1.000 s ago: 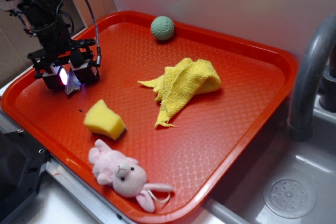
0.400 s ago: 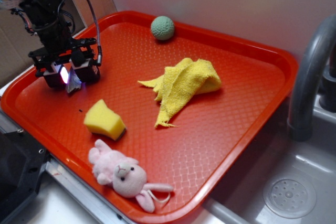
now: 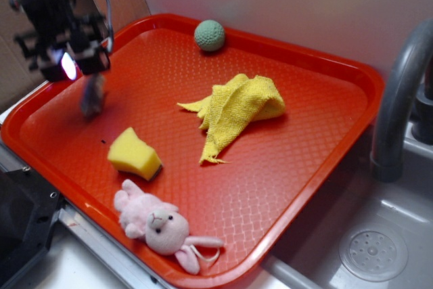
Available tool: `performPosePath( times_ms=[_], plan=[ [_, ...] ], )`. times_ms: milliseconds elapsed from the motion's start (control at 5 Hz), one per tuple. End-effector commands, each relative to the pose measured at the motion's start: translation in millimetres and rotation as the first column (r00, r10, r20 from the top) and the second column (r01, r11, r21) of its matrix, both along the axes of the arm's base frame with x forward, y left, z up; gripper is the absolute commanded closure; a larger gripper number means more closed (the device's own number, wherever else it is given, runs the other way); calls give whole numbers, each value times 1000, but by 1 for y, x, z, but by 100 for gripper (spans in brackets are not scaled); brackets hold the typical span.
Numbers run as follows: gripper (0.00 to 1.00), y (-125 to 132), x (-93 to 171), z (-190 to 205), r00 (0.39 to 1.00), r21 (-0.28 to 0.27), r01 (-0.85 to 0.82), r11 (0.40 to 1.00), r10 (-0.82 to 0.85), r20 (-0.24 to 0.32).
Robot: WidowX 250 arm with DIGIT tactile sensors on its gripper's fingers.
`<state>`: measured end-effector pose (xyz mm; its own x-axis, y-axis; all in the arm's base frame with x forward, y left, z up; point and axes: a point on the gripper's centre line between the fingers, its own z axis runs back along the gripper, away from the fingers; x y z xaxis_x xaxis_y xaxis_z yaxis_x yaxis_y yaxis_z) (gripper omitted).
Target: Grab the wood chip.
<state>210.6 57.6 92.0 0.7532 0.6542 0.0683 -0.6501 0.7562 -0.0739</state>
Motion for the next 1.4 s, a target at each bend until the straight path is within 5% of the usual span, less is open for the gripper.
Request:
performPosePath(
  times_ms=[0, 200, 400, 800, 1200],
  plan=[
    [100, -29, 5, 112, 977, 36, 179, 983, -182, 115],
    [100, -31, 1, 123, 970, 30, 202, 979, -204, 134],
    [0, -7, -8, 100, 978, -49, 190, 981, -185, 101],
    [0, 24, -13, 27, 962, 21, 270, 963, -271, 42],
    [0, 38, -2, -21, 941, 20, 338, 941, -338, 4]
  ],
)
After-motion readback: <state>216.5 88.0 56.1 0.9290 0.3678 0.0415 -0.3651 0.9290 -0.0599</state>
